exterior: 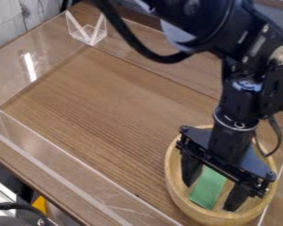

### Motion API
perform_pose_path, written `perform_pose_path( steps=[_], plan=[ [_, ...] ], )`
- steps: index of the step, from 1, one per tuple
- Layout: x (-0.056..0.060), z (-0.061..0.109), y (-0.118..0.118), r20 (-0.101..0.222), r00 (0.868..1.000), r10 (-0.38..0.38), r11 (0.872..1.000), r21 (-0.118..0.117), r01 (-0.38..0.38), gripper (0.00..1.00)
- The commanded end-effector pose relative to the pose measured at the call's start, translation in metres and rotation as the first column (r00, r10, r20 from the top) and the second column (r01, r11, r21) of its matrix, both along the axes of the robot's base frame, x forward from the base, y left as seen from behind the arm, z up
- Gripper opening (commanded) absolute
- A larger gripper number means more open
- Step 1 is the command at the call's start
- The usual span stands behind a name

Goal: Remove the green block from inside the brown bowl and put it on the table

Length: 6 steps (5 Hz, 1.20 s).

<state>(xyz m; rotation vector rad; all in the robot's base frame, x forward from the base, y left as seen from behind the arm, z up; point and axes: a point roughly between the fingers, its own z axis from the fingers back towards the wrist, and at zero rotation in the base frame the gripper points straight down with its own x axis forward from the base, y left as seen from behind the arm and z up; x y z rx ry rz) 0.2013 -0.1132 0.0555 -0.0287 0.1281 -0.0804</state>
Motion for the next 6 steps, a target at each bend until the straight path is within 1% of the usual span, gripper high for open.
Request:
perform_pose_path(
  steps=[1, 3, 4, 6],
  plan=[
    [0.011, 0.007, 0.002, 0.036, 0.999, 0.006, 1.0, -0.014, -0.006, 1.0],
    [0.018, 0.0, 0.0, 0.038, 0.999, -0.008, 1.0, -0.017, 0.008, 1.0],
    [0.018, -0.005, 0.0, 0.038, 0.998, 0.045, 0.999, -0.019, -0.044, 1.0],
    [0.016, -0.013, -0.002, 0.032, 0.988, 0.149, 0.989, -0.024, -0.148, 1.0]
  ],
)
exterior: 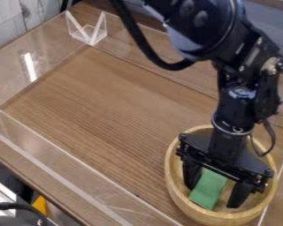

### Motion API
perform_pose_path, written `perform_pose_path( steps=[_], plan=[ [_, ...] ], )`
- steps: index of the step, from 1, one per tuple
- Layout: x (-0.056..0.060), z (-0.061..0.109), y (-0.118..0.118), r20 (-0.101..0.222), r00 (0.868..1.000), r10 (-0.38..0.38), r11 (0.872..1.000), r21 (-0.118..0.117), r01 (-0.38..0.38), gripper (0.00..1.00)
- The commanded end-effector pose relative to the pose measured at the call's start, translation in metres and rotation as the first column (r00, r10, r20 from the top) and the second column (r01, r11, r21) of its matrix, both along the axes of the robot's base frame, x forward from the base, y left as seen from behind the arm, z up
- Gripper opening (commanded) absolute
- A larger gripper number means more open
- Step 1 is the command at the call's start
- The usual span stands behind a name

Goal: Remove the green block from inside the brown bowl and put it on the table

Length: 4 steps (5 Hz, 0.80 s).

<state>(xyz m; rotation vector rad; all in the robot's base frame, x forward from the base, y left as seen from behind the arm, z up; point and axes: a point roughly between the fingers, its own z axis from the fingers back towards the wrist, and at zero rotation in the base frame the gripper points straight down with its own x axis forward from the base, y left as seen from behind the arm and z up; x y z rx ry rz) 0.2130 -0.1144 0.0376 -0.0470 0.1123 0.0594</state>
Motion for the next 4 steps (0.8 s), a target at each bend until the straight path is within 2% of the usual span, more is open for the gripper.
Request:
perform_pose_path(
  steps=[1, 2, 3, 4],
  plan=[
    [0.007, 0.019, 0.003, 0.017, 0.999, -0.03, 0.999, -0.012, 0.03, 1.0],
    [0.01, 0.036, 0.005, 0.018, 0.997, -0.071, 0.997, -0.015, 0.072, 1.0],
    [0.014, 0.044, -0.003, 0.036, 0.996, -0.08, 0.997, -0.02, 0.08, 1.0],
    [0.014, 0.043, -0.009, 0.035, 0.995, -0.09, 0.996, -0.025, 0.091, 1.0]
  ],
)
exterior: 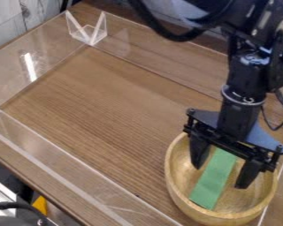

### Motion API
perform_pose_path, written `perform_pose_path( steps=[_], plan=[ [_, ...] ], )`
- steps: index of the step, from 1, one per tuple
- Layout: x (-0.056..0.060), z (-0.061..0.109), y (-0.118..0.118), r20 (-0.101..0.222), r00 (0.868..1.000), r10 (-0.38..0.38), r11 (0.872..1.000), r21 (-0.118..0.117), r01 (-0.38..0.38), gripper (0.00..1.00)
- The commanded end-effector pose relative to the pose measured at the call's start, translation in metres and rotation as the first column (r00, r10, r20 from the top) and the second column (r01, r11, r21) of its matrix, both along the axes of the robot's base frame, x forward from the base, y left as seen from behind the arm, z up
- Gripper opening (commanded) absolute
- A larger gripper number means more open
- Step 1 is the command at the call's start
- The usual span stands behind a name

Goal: Remove the green block from inside the brown bowl and put it on the table

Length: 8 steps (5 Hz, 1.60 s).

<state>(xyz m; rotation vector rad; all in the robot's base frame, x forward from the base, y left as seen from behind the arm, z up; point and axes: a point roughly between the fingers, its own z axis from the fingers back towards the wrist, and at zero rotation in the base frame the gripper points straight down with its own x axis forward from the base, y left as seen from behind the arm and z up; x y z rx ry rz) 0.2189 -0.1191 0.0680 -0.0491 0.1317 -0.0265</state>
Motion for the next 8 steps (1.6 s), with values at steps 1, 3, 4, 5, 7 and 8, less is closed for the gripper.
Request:
perform_pose_path(
  steps=[1, 3, 4, 5, 7, 8],
  plan=[
    [0.003, 0.004, -0.002, 0.048, 0.999, 0.011, 1.0, -0.026, -0.009, 1.0],
    [0.0, -0.019, -0.011, 0.049, 0.998, 0.045, 0.999, -0.026, -0.044, 1.0],
    [0.001, -0.036, -0.016, 0.049, 0.997, 0.065, 0.998, -0.018, -0.065, 1.0],
    [0.002, -0.043, -0.018, 0.051, 0.995, 0.083, 0.996, -0.016, -0.082, 0.0],
    [0.018, -0.027, -0.017, 0.061, 0.991, 0.116, 0.993, -0.029, -0.114, 0.0],
    [0.016, -0.005, -0.009, 0.065, 0.99, 0.126, 0.992, -0.037, -0.124, 0.0]
  ],
)
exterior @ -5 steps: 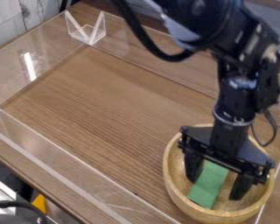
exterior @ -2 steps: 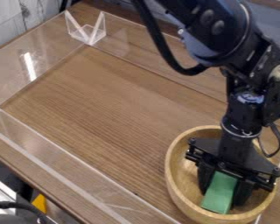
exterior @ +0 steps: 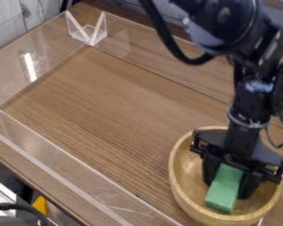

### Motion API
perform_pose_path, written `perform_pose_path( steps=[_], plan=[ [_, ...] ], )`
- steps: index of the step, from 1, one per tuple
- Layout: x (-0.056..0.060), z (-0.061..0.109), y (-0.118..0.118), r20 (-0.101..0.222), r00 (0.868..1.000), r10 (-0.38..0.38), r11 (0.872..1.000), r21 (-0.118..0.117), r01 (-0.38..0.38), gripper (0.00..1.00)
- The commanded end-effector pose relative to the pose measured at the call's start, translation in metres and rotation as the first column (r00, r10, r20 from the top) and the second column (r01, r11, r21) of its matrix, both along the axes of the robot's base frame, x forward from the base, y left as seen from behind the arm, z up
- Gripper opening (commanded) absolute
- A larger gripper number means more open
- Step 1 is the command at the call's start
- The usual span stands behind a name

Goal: Remove the green block from inside the brown bowl and put it on the table

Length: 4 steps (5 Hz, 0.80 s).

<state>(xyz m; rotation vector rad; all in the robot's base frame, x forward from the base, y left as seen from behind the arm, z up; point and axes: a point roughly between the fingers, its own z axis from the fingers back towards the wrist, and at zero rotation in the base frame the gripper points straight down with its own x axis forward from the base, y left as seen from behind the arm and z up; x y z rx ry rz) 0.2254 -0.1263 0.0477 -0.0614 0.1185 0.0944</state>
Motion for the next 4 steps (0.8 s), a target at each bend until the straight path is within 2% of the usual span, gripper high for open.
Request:
perform_pose_path(
  steps=[1, 2, 3, 4],
  plan=[
    [0.009, 0.042, 0.007, 0.07, 0.997, 0.021, 0.999, -0.04, -0.018, 0.0],
    [0.015, 0.064, 0.016, 0.101, 0.993, 0.053, 0.997, -0.054, -0.048, 0.0],
    [0.017, 0.077, 0.026, 0.122, 0.99, 0.076, 0.996, -0.066, -0.068, 0.0],
    [0.007, 0.07, 0.043, 0.116, 0.992, 0.054, 0.998, -0.049, -0.048, 0.0]
  ],
)
